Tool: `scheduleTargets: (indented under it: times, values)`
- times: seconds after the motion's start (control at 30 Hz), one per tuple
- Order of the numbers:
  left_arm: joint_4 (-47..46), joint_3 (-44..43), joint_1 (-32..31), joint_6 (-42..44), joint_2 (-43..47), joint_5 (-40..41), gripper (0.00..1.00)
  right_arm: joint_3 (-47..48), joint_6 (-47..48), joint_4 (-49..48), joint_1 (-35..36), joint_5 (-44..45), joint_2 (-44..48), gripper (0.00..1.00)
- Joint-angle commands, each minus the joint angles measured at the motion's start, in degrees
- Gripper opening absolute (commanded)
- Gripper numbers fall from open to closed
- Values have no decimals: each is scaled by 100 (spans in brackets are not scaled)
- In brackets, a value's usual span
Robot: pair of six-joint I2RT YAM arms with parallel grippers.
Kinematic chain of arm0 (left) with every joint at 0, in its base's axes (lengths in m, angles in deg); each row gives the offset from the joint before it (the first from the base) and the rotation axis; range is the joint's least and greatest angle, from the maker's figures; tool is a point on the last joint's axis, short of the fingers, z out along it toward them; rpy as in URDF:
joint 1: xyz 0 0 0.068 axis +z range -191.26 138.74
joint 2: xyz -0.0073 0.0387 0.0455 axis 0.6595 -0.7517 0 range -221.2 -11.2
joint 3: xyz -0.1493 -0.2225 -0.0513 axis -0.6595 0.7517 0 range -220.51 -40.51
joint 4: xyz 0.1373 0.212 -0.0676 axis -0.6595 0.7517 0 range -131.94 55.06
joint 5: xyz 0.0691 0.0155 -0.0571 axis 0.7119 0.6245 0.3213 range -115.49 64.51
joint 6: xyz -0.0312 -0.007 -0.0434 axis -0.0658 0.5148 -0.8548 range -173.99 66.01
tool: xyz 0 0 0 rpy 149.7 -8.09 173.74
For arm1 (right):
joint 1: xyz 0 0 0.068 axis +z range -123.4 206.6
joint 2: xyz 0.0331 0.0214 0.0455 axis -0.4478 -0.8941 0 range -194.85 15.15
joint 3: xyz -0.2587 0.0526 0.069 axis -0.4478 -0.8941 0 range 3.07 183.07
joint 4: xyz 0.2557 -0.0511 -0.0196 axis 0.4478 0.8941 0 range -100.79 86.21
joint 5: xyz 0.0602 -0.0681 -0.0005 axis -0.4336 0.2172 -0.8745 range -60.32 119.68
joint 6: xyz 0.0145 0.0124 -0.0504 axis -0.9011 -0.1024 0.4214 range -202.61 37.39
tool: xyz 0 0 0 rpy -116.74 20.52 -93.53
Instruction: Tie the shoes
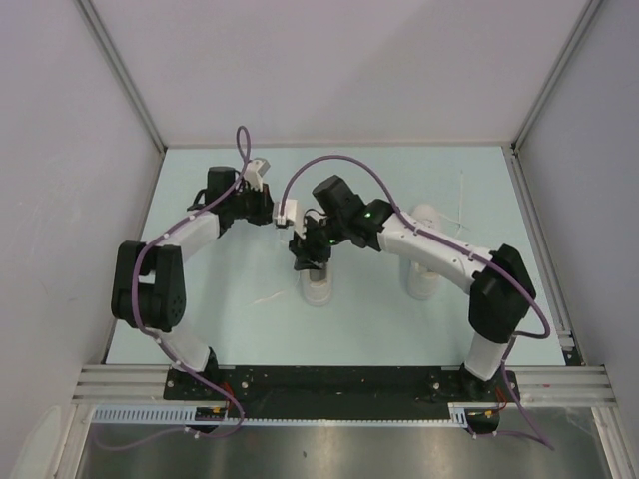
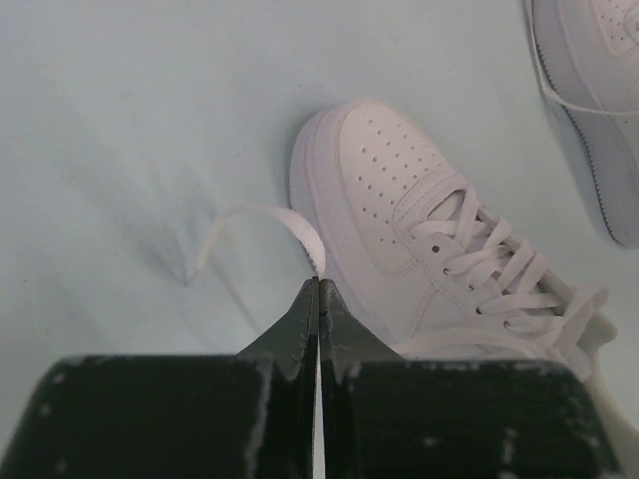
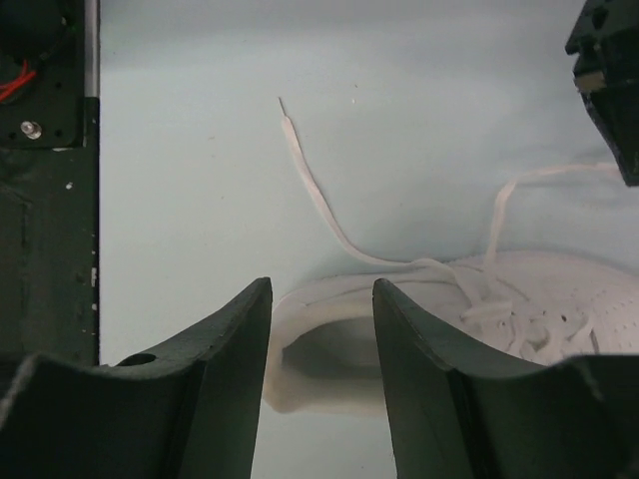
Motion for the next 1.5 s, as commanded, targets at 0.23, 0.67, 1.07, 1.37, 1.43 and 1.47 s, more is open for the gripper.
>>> scheduleTargets:
  times: [0.23, 0.67, 1.07, 1.37, 1.43, 1.47]
  values:
    - [567, -785, 109, -363, -899, -279, 0, 34, 2222, -513, 663, -131, -1055, 45]
    - [708, -706, 153, -284, -1049, -296, 0, 60, 2715, -1137, 910, 309, -2075, 42]
    - [629, -565, 171, -319, -953, -323, 0, 86, 2759, -1137, 936, 686, -2409, 38]
    - [620, -574, 171, -389, -926, -349, 0, 825, 2470, -531, 1007, 845, -2621, 0]
    - [629, -556, 162, -372, -874, -349, 0, 869, 2225, -522, 989, 749, -2368, 0]
    - [620, -539, 170, -380, -856, -358, 0, 878, 2110, -548, 937, 705, -2235, 0]
